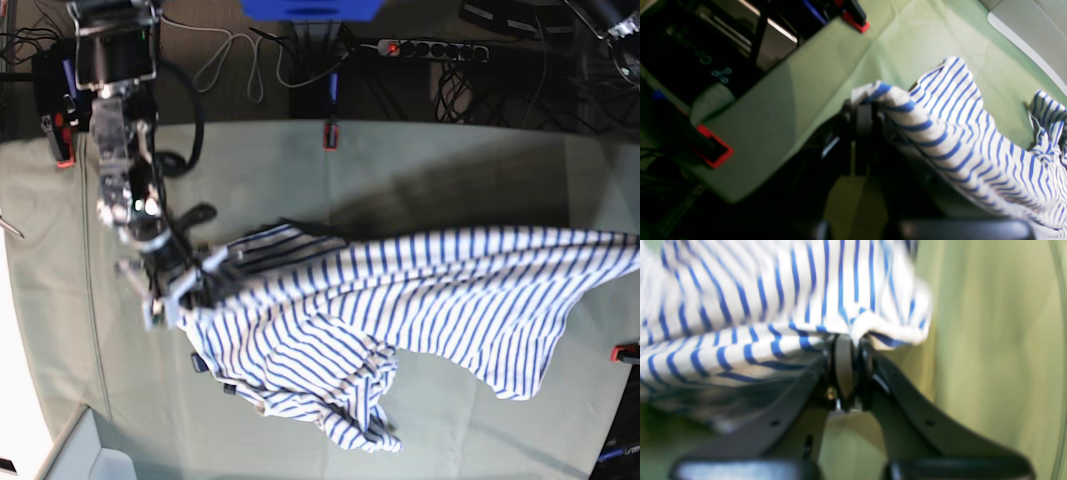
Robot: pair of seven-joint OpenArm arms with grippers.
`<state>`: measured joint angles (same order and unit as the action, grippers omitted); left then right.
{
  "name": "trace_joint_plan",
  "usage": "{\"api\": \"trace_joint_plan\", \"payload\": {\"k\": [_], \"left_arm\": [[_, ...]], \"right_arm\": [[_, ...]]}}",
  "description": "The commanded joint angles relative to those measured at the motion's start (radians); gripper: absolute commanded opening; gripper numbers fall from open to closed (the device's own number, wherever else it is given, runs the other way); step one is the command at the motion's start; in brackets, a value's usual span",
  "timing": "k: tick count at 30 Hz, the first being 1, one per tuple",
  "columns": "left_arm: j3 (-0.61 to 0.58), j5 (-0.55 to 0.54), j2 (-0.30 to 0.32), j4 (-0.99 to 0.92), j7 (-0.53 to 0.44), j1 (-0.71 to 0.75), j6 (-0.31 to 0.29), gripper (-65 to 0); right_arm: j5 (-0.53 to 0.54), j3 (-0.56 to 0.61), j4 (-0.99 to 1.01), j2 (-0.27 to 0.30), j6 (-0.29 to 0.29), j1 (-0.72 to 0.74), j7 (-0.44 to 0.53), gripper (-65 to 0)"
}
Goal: Layout the t-shirt on the table in an organized manner, then fold the t-shirt properly
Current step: 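Lift the shirt with both grippers and stretch it out, then grasp the shirt corner with the right gripper and raise it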
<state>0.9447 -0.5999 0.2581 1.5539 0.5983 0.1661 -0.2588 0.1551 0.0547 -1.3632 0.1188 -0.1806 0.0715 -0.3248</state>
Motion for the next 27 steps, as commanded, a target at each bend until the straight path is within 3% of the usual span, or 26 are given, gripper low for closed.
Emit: {"api": "trace_joint_plan", "payload": {"k": [1, 4, 9, 13, 16, 20, 27], "left_arm": [[0.007, -0.012, 0.022, 0.021, -0.031, -0.007, -0.003, -64.8], [0.007, -0.005, 0.022, 0.021, -0.031, -0.024, -0.003, -64.8], [0.006, -0.010, 0.014, 0.021, -0.025, -0.024, -0.003, -64.8], [-0.002, -0.010, 0.013, 0.018, -0.025, -0.024, -0.003, -64.8], [-0.002, -0.010, 0.013, 0.010, -0.025, -0.024, -0.003, -64.8], [-0.002, -0.007, 0.013, 0.009, -0.025, -0.026, -0.003, -64.8], [-0.002, -0.012, 0.010, 0.009, -0.025, -0.026, -0.003, -64.8]], "right_arm": [[0.001, -0.003, -0.018, 0.008, 0.000, 0.047, 0.025, -65.0], [0.001, 0.000, 0.043, 0.008, 0.000, 0.153, -0.023, -65.0], [0.001, 0.046, 0.325, 0.002, 0.000, 0.356, -0.060, -65.0], [0.001, 0.135, 0.491, 0.006, 0.000, 0.448, -0.083, -53.1], [0.001, 0.139, 0.494, 0.006, 0.000, 0.439, -0.070, -39.1], [0.001, 0.138, 0.492, 0.008, 0.000, 0.411, -0.010, -27.0], [0.004, 0.027, 0.318, 0.028, 0.003, 0.219, 0.080, -25.1]]}}
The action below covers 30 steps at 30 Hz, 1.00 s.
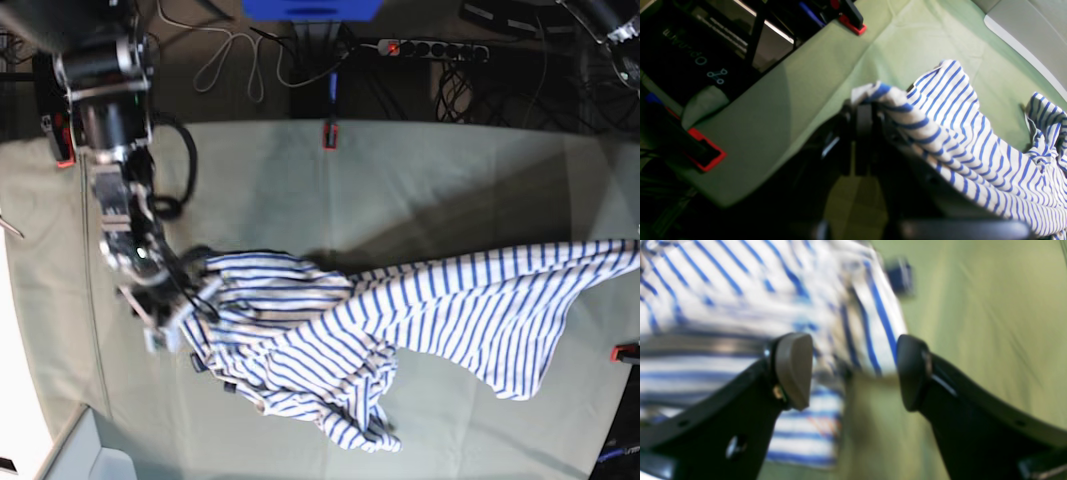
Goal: Layout the t-shirt on the table in an organized manner, then fold the t-shirt properly
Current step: 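Grasp the shirt corner with the right gripper and raise it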
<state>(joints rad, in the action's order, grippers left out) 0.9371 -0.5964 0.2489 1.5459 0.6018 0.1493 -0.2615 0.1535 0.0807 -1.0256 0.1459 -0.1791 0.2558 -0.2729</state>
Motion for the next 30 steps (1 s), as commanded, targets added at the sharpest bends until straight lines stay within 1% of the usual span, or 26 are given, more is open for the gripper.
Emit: {"api": "trace_joint_plan", "payload": {"k": [1, 7, 10, 13, 15, 17, 18, 19, 20, 21, 23, 24, 26, 27, 30], "left_arm": [[0.006, -0.015, 0.013, 0.017, -0.029, -0.009, 0.000, -64.8], [0.006, -0.015, -0.001, 0.017, -0.029, -0.009, 0.000, -64.8], [0.004, -0.009, -0.020, 0.017, -0.029, -0.009, 0.000, -64.8], [0.004, -0.007, -0.020, 0.017, -0.029, -0.009, 0.000, -64.8], [0.004, -0.010, -0.020, 0.017, -0.029, -0.006, 0.000, -64.8], [0.007, -0.012, -0.020, 0.017, -0.029, -0.001, 0.000, -64.8], [0.007, -0.009, -0.020, 0.017, -0.029, -0.001, 0.000, -64.8], [0.007, -0.009, -0.020, 0.017, -0.029, -0.001, 0.000, -64.8], [0.009, -0.009, -0.020, 0.017, -0.029, 0.000, 0.000, -64.8], [0.009, -0.007, -0.020, 0.015, -0.029, 0.000, 0.000, -64.8], [0.009, -0.007, -0.020, 0.015, -0.029, 0.000, 0.000, -64.8], [0.009, -0.007, -0.020, 0.015, -0.029, 0.002, 0.000, -64.8], [0.009, -0.007, -0.020, 0.015, -0.029, 0.002, 0.000, -64.8], [0.009, -0.007, -0.020, 0.015, -0.029, 0.002, 0.000, -64.8], [0.006, -0.007, -0.020, 0.015, -0.027, 0.003, 0.000, -64.8]], "right_arm": [[0.005, -0.003, -0.031, -0.001, 0.002, 0.017, 0.031, -25.1], [0.005, 0.000, -0.034, -0.009, 0.002, -0.068, 0.031, -25.2], [0.005, 0.001, -0.034, -0.036, 0.002, -0.097, 0.030, -25.2], [0.005, 0.001, -0.034, -0.044, 0.002, -0.114, 0.025, -25.2], [0.005, 0.003, -0.031, -0.065, 0.002, -0.122, 0.024, -25.2], [0.005, 0.003, -0.031, -0.068, 0.002, -0.131, 0.024, -25.6], [0.005, 0.003, -0.029, -0.068, 0.000, -0.131, 0.024, -27.0], [0.005, 0.003, -0.029, -0.068, -0.001, -0.132, 0.024, -30.3], [0.005, 0.004, -0.029, -0.070, -0.006, -0.134, 0.022, -36.4], [0.005, 0.004, -0.029, -0.071, -0.029, -0.134, 0.022, -44.3], [0.005, 0.001, -0.029, -0.071, -0.079, -0.135, 0.022, -62.3], [0.005, 0.001, -0.032, -0.073, -0.098, -0.143, 0.021, -65.0], [0.005, 0.000, -0.060, -0.070, -0.125, -0.164, 0.021, -64.0], [0.005, -0.002, -0.089, -0.068, -0.133, -0.178, 0.022, -64.9], [0.005, -0.003, -0.221, -0.065, -0.138, -0.238, 0.025, -65.0]]}}
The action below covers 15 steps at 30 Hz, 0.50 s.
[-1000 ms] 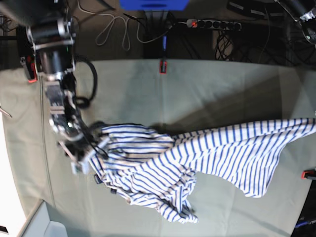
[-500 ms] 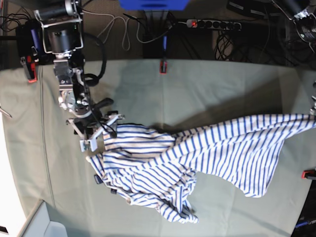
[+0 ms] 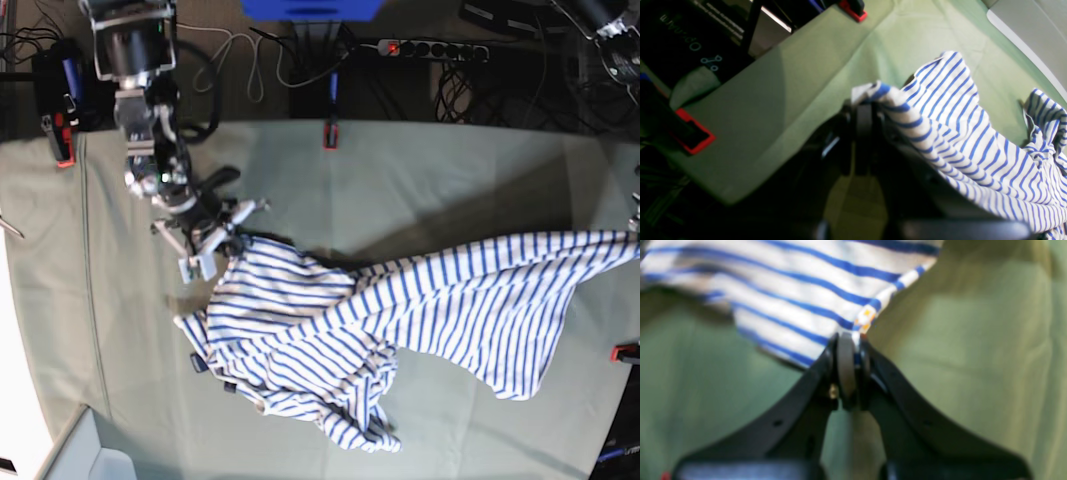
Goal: Layout the t-shirt on the table in an organized manner, then fold the t-shirt properly
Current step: 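Grasp the shirt corner with the right gripper and raise it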
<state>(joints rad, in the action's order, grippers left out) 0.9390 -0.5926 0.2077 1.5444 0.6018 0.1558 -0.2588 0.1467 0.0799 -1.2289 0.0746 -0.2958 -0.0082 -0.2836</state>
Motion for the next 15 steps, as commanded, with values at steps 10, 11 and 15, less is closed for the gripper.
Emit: {"api": "trace_joint_plan", "payload": {"k": [10, 11, 15], "left_arm": [[0.012, -0.017, 0.020, 0.130, -0.032, 0.107, -0.003, -64.8], [0.012, -0.017, 0.020, 0.146, -0.033, 0.127, -0.003, -64.8], [0.031, -0.019, 0.019, 0.215, -0.035, 0.193, -0.003, -64.8]], "right_arm": [[0.012, -0.006, -0.582, 0.084, -0.021, -0.260, 0.045, -65.0], [0.012, -0.006, -0.619, 0.089, -0.021, -0.293, 0.053, -65.0], [0.012, -0.032, -0.707, 0.086, -0.021, -0.422, 0.149, -65.0]]}}
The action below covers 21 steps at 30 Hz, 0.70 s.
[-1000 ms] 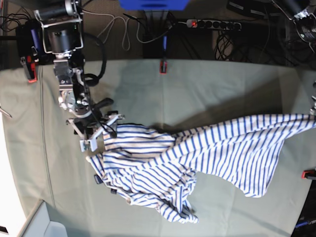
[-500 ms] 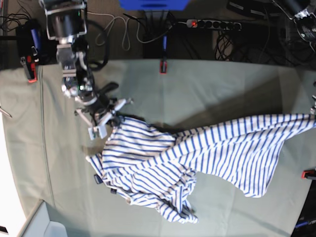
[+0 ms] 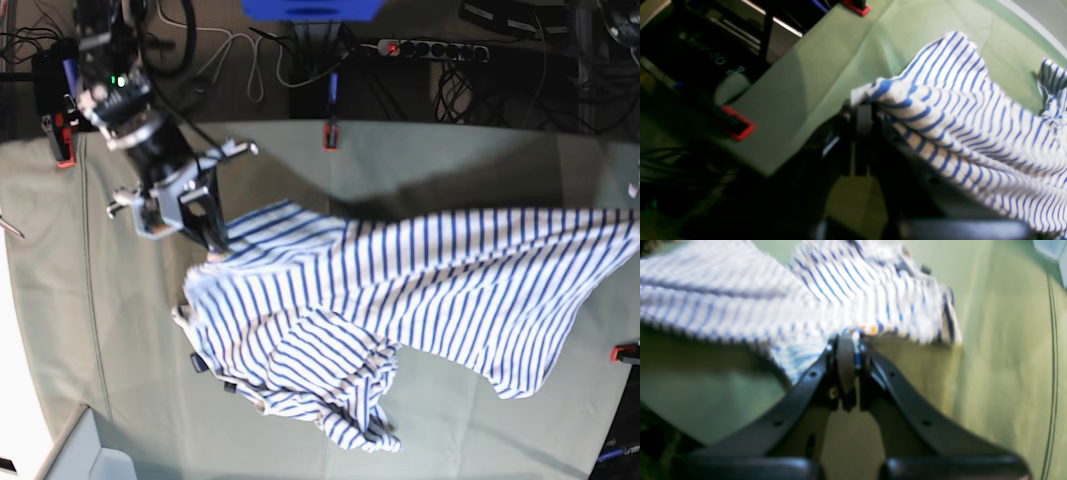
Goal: Layout the t-shirt on the table in an organized manner, then fold the t-shirt properly
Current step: 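Grasp the shirt corner with the right gripper and raise it, then lift the shirt high with both grippers and lay it flat on the table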
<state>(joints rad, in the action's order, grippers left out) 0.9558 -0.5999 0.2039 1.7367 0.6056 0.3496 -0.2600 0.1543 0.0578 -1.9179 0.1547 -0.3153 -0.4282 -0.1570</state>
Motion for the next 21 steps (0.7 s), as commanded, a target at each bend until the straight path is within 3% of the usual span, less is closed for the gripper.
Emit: {"api": "trace_joint_plan", "payload": {"k": [1, 8, 12, 17, 21], "left_arm": [[0.027, -0.012, 0.016, 0.039, -0.039, 0.013, -0.002, -64.8], [0.157, -0.009, -0.060, 0.204, -0.037, 0.056, -0.002, -64.8], [0.139, -0.005, -0.050, 0.219, -0.033, 0.047, -0.002, -64.8], [-0.008, -0.002, 0.019, 0.216, -0.031, -0.017, -0.002, -64.8], [-0.168, 0.019, 0.116, 0.171, -0.029, -0.131, 0.003, -64.8]], "right_arm": [[0.004, -0.022, -0.028, 0.003, -0.002, -0.030, 0.050, -65.0], [0.004, -0.091, -0.044, 0.001, -0.002, -0.197, 0.294, -65.0], [0.004, -0.091, -0.044, 0.006, -0.002, -0.214, 0.359, -65.0], [0.004, -0.088, -0.044, 0.001, -0.002, -0.105, 0.327, -65.0], [0.004, -0.089, -0.039, 0.001, -0.002, 0.096, 0.121, -65.0]]}}
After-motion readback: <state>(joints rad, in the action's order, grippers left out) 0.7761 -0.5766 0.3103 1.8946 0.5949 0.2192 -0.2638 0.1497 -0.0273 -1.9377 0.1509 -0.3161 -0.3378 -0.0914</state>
